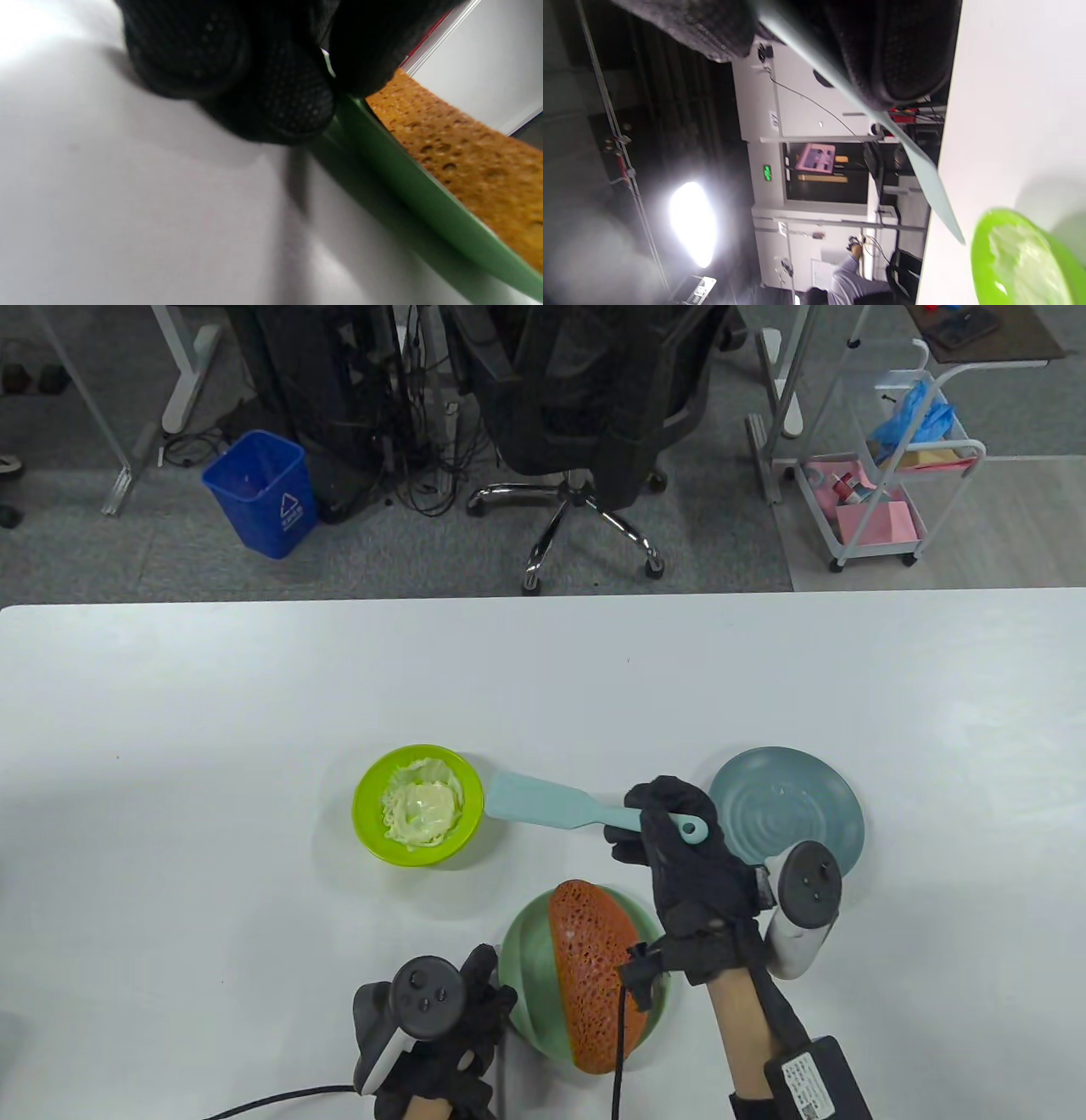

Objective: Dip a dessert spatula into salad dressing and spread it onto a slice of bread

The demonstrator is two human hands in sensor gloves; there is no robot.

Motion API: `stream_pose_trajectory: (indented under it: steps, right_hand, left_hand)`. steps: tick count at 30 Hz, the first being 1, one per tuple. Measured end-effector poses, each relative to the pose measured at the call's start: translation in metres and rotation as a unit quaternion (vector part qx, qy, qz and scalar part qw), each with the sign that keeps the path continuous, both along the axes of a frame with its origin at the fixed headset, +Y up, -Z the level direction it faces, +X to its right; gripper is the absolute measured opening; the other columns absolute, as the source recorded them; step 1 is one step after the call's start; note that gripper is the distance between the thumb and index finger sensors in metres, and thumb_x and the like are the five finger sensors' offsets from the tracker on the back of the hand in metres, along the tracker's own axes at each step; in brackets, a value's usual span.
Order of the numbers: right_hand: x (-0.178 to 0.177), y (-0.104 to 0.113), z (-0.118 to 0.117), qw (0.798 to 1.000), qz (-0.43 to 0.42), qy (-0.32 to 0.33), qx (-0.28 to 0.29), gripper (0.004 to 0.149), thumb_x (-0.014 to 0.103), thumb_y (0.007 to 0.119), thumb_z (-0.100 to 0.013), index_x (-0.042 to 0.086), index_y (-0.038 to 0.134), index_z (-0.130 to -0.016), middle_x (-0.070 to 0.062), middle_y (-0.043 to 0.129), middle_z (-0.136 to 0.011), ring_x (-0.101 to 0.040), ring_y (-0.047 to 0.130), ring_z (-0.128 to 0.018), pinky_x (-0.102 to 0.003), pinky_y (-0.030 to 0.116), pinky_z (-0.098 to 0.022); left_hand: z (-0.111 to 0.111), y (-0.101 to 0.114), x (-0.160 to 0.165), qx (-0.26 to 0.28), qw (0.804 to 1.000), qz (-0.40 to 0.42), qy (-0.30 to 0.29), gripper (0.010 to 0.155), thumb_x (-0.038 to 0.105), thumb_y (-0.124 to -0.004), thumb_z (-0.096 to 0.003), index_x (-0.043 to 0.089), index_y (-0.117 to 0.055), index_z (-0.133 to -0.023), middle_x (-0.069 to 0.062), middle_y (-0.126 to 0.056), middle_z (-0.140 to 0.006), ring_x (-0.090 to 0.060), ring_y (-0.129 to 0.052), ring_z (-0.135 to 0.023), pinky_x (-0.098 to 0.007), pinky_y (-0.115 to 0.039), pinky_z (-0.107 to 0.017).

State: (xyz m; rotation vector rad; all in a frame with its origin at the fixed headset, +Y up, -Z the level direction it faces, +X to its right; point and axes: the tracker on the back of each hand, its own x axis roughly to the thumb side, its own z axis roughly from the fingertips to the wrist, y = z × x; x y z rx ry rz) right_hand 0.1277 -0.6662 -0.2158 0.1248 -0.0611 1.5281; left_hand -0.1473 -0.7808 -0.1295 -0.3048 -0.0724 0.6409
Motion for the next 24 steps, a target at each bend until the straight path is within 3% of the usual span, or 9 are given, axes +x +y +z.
stream_pose_trajectory:
  steps: [12,24]
  right_hand:
    - [-0.072,-0.011,-0.029,0.995,0.07,0.039,-0.056,0.051,0.042,0.073,-0.063,0.02,0.052,-0.104,-0.024,0.056,-0.103,-0.046,0.085,-0.086,-0.046,0.08,-0.063]
    - [-0.092,-0.037,-0.04,0.99,0.098,0.044,-0.095,0.051,0.042,0.072,-0.063,0.02,0.051,-0.104,-0.024,0.056,-0.103,-0.046,0.084,-0.087,-0.046,0.079,-0.064]
  left_hand:
    - [-0.002,-0.001,-0.003,-0.002,1.0,0.011,0.002,0.06,0.04,-0.084,-0.057,0.005,-0.072,-0.105,-0.002,-0.099,-0.069,-0.012,-0.11,-0.037,-0.03,-0.095,-0.031]
    - [-0.001,-0.001,-0.003,-0.001,1.0,0.011,0.002,0.06,0.04,-0.084,-0.057,0.005,-0.072,-0.105,-0.002,-0.099,-0.069,-0.012,-0.11,-0.037,-0.03,-0.095,-0.031]
